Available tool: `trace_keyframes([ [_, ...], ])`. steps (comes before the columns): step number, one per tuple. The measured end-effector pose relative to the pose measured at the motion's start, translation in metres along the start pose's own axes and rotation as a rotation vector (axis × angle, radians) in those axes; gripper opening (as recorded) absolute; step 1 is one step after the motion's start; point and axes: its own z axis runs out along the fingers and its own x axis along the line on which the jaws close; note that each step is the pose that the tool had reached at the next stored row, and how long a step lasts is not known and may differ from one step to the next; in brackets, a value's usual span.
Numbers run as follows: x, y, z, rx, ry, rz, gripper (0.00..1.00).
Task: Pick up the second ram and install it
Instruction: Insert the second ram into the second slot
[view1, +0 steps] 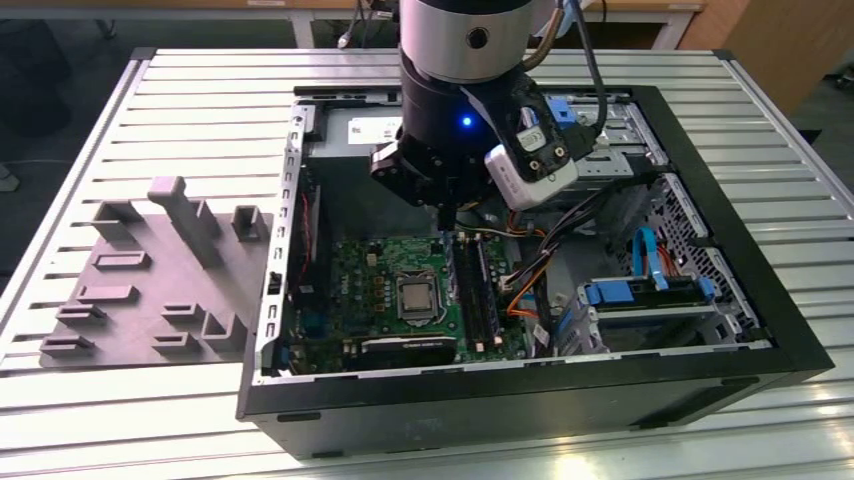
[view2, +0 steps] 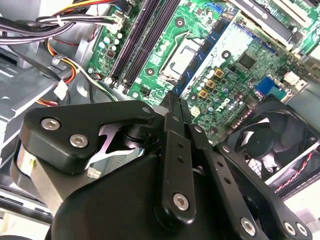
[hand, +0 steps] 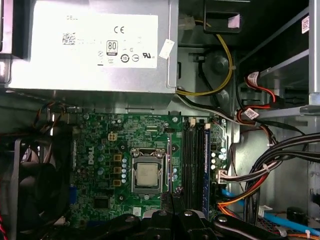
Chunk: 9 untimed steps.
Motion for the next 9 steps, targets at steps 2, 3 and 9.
trace_keyframes([
  [2, 0.0000, 0.0000, 0.0000, 0.0004, -0.0005, 0.015, 0.12],
  [3, 0.0000, 0.0000, 0.0000, 0.0005, -0.0007, 0.019, 0.12],
  [9, 0.0000, 0.0000, 0.0001, 0.0005, -0.0008, 0.021, 0.12],
])
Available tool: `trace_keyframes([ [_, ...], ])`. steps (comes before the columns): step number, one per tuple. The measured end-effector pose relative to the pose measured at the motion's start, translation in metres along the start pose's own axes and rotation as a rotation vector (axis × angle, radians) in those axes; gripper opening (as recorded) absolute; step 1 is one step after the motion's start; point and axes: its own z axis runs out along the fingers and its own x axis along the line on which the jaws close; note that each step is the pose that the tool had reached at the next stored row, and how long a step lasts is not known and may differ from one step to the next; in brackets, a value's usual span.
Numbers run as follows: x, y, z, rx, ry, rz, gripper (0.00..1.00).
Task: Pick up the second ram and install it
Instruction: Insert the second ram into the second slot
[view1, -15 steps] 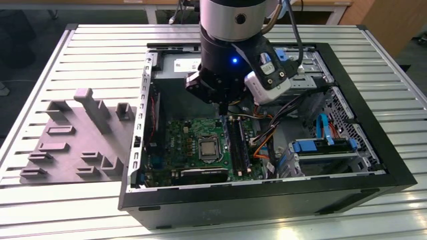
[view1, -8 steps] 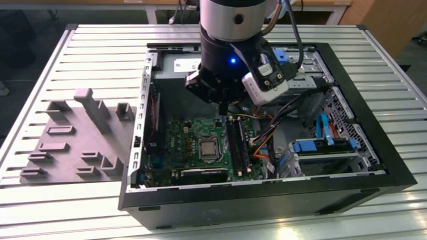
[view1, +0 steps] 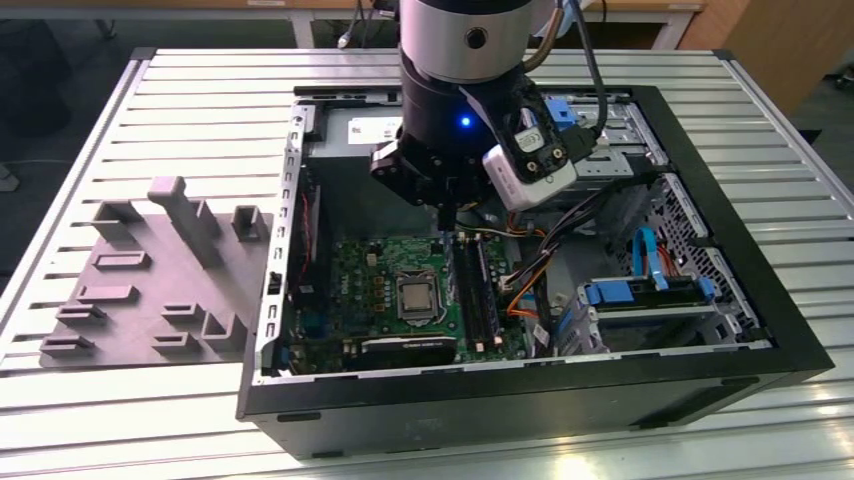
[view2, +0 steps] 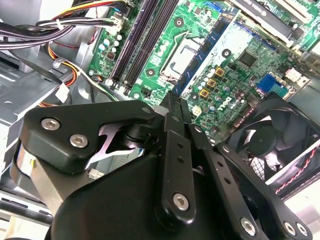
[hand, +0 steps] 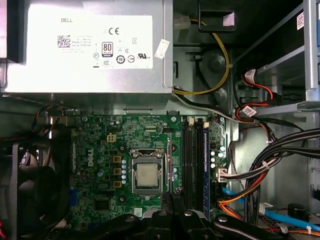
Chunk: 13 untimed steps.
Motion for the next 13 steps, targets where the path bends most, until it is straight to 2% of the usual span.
trace_keyframes([
  [13, -0.0048, 0.0000, 0.0010, 0.0000, 0.0000, 0.000, 0.12],
])
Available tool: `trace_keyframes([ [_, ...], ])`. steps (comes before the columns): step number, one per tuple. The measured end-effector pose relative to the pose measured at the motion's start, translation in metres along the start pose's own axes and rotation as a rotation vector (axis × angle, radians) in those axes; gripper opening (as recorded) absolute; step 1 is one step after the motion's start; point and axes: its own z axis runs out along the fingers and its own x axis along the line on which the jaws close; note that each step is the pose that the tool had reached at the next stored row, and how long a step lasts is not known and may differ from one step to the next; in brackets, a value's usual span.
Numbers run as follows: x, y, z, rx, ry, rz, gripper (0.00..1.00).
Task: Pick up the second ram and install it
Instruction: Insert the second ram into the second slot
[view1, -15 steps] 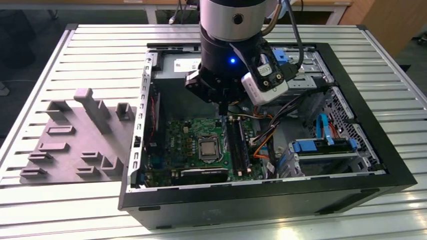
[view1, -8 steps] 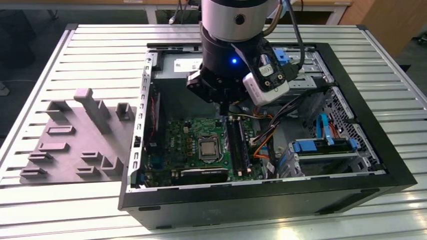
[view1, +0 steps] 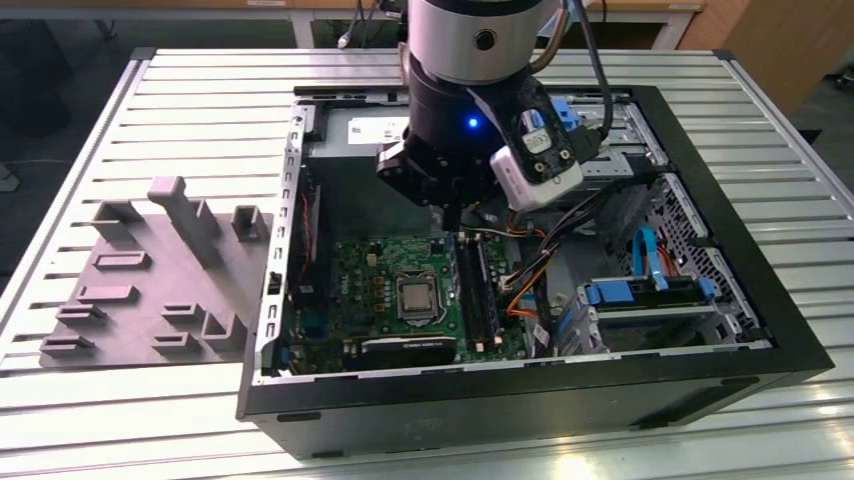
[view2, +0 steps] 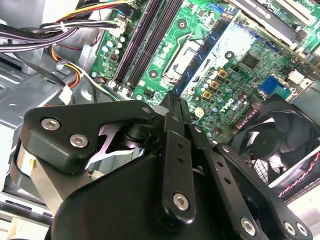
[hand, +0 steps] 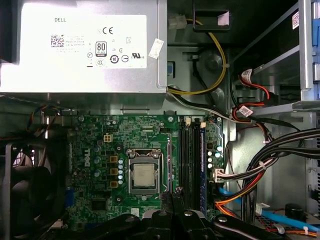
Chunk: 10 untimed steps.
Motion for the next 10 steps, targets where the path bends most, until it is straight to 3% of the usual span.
trace_keyframes([
  [10, -0.0021, 0.0000, 0.0011, 0.0001, 0.0001, 0.000, 0.12],
])
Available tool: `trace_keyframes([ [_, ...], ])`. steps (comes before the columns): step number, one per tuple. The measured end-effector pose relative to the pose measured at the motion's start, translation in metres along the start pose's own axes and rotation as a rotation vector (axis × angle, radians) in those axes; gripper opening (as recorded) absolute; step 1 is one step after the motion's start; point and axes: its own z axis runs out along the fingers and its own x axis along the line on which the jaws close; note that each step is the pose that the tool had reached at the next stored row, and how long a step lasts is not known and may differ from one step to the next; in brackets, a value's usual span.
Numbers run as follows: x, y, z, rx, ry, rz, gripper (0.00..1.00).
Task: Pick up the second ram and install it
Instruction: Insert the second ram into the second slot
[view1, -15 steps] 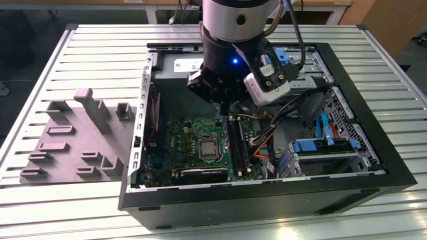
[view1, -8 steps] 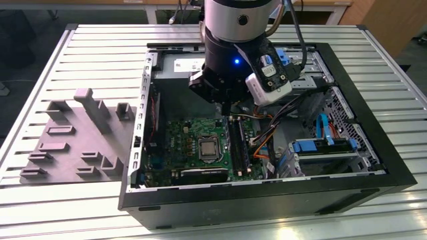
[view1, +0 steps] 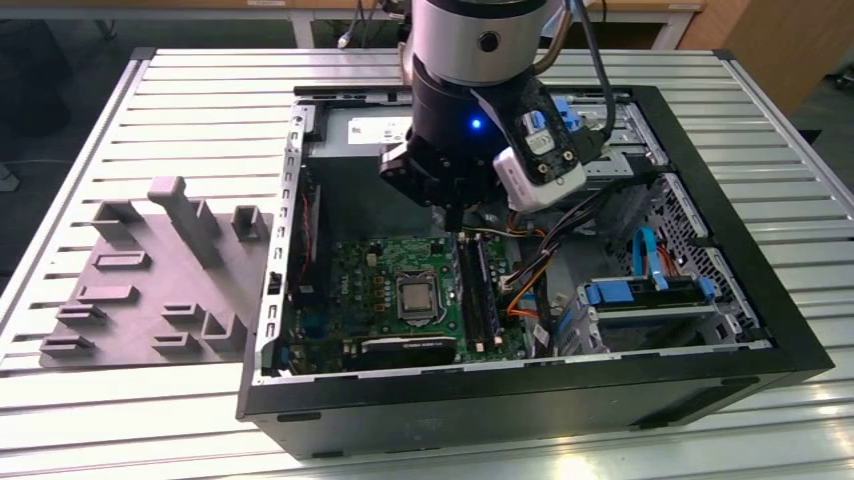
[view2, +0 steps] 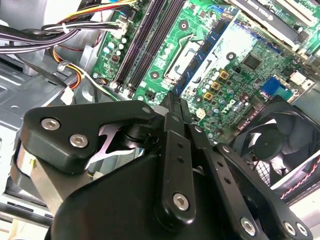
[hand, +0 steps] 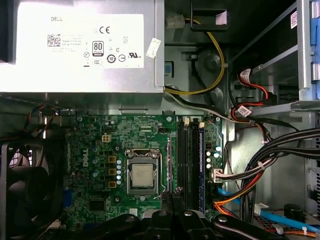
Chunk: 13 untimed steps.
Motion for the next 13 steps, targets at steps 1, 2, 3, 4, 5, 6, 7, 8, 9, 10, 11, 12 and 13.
trace_keyframes([
  [1, -0.0001, 0.0000, 0.0001, 0.0000, 0.0000, 0.000, 0.12],
  [2, -0.0003, 0.0000, 0.0002, 0.0000, 0.0000, 0.000, 0.12],
  [3, -0.0005, 0.0000, 0.0004, -0.0001, -0.0001, 0.000, 0.12],
  [4, -0.0006, 0.0000, 0.0005, -0.0001, 0.0000, 0.000, 0.12],
  [5, -0.0008, 0.0000, 0.0007, -0.0001, -0.0001, 0.000, 0.12],
  [6, -0.0010, 0.0000, 0.0008, -0.0001, 0.0000, 0.000, 0.12],
  [7, -0.0012, 0.0000, 0.0009, -0.0001, 0.0000, 0.000, 0.12],
  [8, -0.0014, 0.0000, 0.0011, -0.0002, -0.0001, 0.000, 0.12],
  [9, -0.0016, 0.0000, 0.0012, -0.0001, 0.0000, 0.000, 0.12],
  [10, -0.0018, 0.0000, 0.0013, -0.0001, 0.0000, 0.000, 0.12],
  [11, -0.0020, 0.0000, 0.0014, -0.0001, 0.0000, 0.000, 0.12],
  [12, -0.0022, 0.0000, 0.0016, -0.0001, 0.0000, 0.000, 0.12],
  [13, -0.0024, 0.0000, 0.0017, -0.0001, 0.0000, 0.000, 0.12],
])
